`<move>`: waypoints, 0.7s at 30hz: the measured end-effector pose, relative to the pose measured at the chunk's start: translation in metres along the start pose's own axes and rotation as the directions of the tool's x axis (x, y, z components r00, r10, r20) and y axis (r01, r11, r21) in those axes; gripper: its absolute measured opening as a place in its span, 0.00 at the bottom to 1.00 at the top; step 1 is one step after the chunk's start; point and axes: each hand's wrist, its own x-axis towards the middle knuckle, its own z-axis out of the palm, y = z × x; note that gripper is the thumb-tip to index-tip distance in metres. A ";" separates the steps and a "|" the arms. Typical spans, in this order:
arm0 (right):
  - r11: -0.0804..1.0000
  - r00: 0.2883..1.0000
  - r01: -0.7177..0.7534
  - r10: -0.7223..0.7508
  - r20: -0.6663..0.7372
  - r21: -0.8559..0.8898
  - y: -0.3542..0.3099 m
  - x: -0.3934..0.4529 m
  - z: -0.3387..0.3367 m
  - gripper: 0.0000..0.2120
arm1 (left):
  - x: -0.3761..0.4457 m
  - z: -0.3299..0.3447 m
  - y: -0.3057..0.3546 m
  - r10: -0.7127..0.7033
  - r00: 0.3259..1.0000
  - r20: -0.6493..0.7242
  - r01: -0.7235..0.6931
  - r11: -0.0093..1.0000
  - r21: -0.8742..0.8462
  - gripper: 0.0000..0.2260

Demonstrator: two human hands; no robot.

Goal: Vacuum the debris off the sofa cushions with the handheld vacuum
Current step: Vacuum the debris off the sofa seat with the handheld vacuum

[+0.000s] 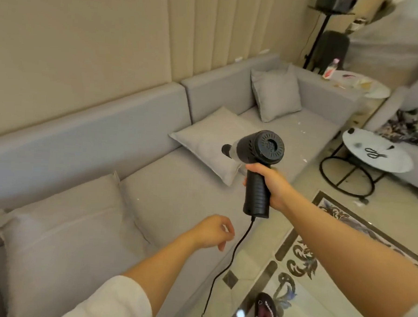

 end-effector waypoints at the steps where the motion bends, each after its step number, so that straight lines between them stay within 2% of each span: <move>1: 1.000 1.000 -0.006 0.006 -0.009 0.030 0.001 0.003 -0.014 0.10 | 0.008 0.005 0.007 0.012 1.000 0.002 -0.012 1.000 0.007 0.12; 3: 0.997 1.000 0.004 -0.003 -0.007 0.081 -0.002 0.014 -0.045 0.07 | 0.031 0.015 0.028 0.036 0.999 0.009 -0.036 0.999 -0.006 0.17; 5: 0.993 1.000 0.019 -0.020 0.007 0.117 -0.007 0.034 -0.085 0.05 | 0.064 0.031 0.058 0.046 0.994 0.099 -0.040 0.997 -0.063 0.20; 7: 0.994 0.999 0.029 -0.033 0.031 0.108 -0.013 0.056 -0.122 0.06 | 0.095 0.047 0.087 0.033 0.972 0.232 -0.002 0.991 -0.132 0.15; 9: 0.995 0.998 0.035 -0.039 0.048 0.098 -0.020 0.077 -0.161 0.06 | 0.125 0.066 0.110 0.014 0.957 0.290 0.049 0.977 -0.210 0.10; 11: 0.993 0.999 0.007 -0.014 0.051 0.119 -0.026 0.096 -0.207 0.07 | 0.157 0.084 0.132 -0.030 0.973 0.230 0.084 0.970 -0.227 0.11; 15: 0.962 0.995 -0.101 0.091 0.049 0.254 -0.045 0.125 -0.286 0.08 | 0.206 0.099 0.171 -0.090 0.996 0.016 0.092 0.977 -0.191 0.13; 21: 0.883 0.987 -0.159 0.159 0.037 0.442 -0.065 0.158 -0.356 0.10 | 0.249 0.079 0.194 -0.090 0.987 -0.131 0.102 0.991 0.086 0.16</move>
